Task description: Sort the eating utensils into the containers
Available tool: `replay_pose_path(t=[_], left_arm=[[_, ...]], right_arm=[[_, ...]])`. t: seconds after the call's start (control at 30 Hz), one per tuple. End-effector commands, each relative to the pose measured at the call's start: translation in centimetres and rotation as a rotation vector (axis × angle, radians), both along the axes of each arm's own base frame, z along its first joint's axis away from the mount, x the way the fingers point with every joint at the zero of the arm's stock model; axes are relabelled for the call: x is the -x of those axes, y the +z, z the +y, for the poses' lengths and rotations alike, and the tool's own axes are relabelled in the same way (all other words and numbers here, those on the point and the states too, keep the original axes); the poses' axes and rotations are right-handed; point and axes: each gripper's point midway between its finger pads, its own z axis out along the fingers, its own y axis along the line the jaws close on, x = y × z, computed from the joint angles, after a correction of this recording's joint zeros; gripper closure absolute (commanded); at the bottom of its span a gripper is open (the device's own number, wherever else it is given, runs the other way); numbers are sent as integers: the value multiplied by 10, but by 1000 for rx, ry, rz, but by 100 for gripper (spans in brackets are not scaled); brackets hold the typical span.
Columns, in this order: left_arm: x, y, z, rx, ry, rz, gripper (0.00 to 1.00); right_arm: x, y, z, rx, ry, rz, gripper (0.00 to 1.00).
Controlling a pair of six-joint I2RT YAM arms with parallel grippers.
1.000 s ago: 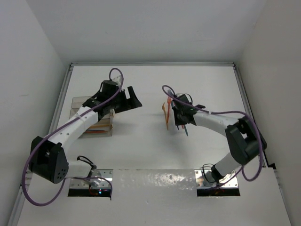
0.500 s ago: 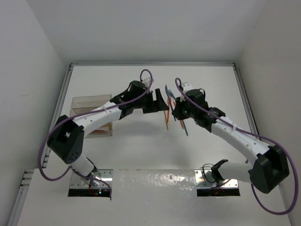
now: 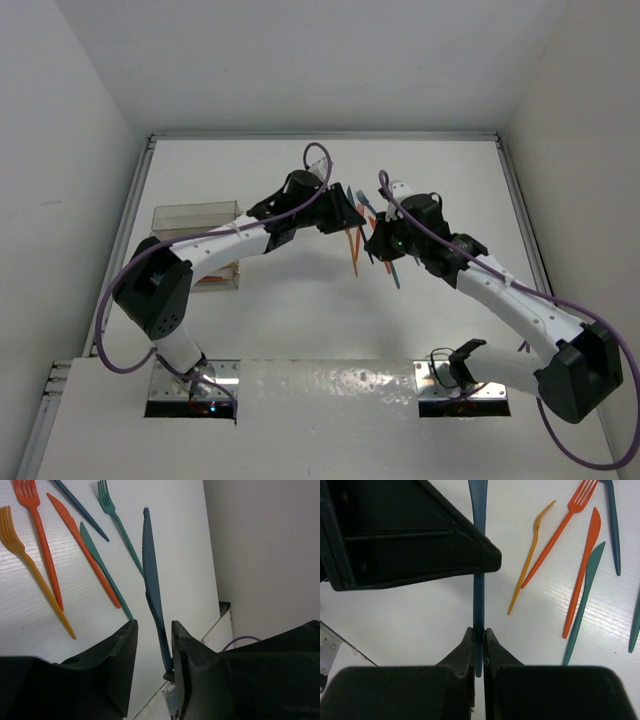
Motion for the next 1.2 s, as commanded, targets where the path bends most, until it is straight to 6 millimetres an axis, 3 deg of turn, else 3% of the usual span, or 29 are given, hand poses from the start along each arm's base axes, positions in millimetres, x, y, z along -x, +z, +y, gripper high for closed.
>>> replay_pose_path(t=[0.0,0.03,0.07,0.17,0.3,0.33,0.4,0.43,0.57,0.6,0.7,0.73,0.87,0.97,1.17], left_arm=[[-10,24,-16,77,16,-48,70],[-10,24,-16,80,16,-44,75],[-9,20,-16,78,19,-31,87],[-9,19,-13,75,41,-18,100],[-13,18,0,51,117,-8,100],[-19,17,7,36,162,-14,100],[-27,18,28,14,239,1,100],[-31,10,42,-12,297,30,100],[-45,-1,116,-60,522,126,100],[-54,-4,144,-59,609,147,100],[-53,-14,230,-72,883,218,100],[-48,-15,235,-78,904,227,100],[-39,-26,316,-95,1152,303,100],[-26,-40,357,-106,1276,372,100],[-7,-57,403,-119,1438,437,100]], right_arm=[[4,9,6,-35,26,-23,100],[4,9,6,-35,27,-21,100],[4,9,5,-33,27,-22,99],[4,8,3,-21,22,-25,96],[1,8,-3,6,-11,-27,85],[1,7,-5,12,-17,-22,68],[-1,8,-9,29,-40,-28,59],[0,6,-12,42,-47,-24,51],[1,3,-23,82,-81,-25,38],[1,2,-25,87,-91,-27,37],[3,-3,-32,109,-113,-25,34],[3,-5,-33,114,-115,-21,34],[5,-8,-36,119,-126,-13,32],[5,-8,-36,118,-128,-15,32],[4,-8,-39,134,-134,-27,31]])
